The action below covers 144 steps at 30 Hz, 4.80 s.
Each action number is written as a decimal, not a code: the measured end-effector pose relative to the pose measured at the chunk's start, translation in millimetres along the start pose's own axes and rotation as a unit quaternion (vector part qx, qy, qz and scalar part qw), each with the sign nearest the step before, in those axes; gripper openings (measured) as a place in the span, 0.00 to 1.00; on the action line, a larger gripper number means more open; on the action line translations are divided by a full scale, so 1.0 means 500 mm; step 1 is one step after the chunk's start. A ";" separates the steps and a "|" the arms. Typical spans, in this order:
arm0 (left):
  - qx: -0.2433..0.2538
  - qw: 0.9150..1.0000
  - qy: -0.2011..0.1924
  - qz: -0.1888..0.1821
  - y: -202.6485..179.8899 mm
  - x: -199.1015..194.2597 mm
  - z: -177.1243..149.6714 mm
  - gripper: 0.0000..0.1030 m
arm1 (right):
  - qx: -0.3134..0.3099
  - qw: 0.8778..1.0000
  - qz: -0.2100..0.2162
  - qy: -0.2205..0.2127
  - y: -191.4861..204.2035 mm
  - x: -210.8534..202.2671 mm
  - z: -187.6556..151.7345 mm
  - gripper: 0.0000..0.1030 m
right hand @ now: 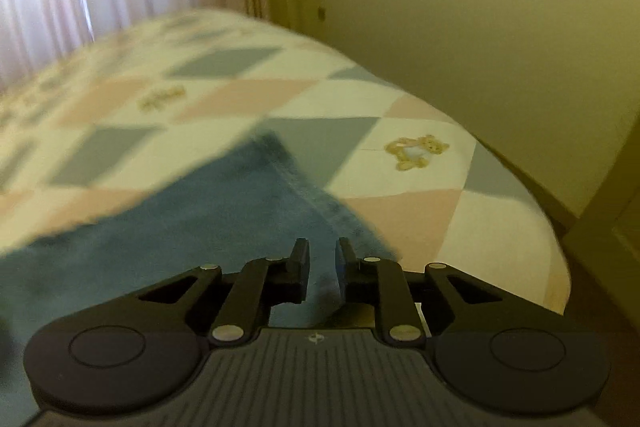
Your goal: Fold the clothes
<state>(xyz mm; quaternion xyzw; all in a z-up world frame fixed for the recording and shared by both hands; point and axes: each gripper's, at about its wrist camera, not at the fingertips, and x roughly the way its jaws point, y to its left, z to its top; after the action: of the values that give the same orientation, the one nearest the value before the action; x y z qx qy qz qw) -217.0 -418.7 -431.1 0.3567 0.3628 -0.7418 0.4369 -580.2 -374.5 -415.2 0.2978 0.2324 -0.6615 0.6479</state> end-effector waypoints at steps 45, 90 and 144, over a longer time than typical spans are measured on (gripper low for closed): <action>0.829 0.521 -0.192 0.073 0.108 0.041 -0.372 0.31 | -0.469 0.862 -0.186 0.047 0.694 -0.122 -0.498 0.53; 0.120 0.991 -0.027 0.042 -0.344 0.127 0.168 0.29 | 0.150 0.950 0.219 0.164 -0.312 0.182 0.116 0.17; -0.380 0.909 -0.067 -0.158 0.036 0.147 0.086 0.45 | -0.105 0.944 0.274 0.151 -0.015 0.234 0.331 0.53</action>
<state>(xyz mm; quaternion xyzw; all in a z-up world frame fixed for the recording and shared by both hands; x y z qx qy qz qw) -236.5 -490.2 -476.6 0.0513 0.6389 -0.6294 0.4394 -601.2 -572.9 -378.8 0.3766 0.3056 -0.3777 0.7888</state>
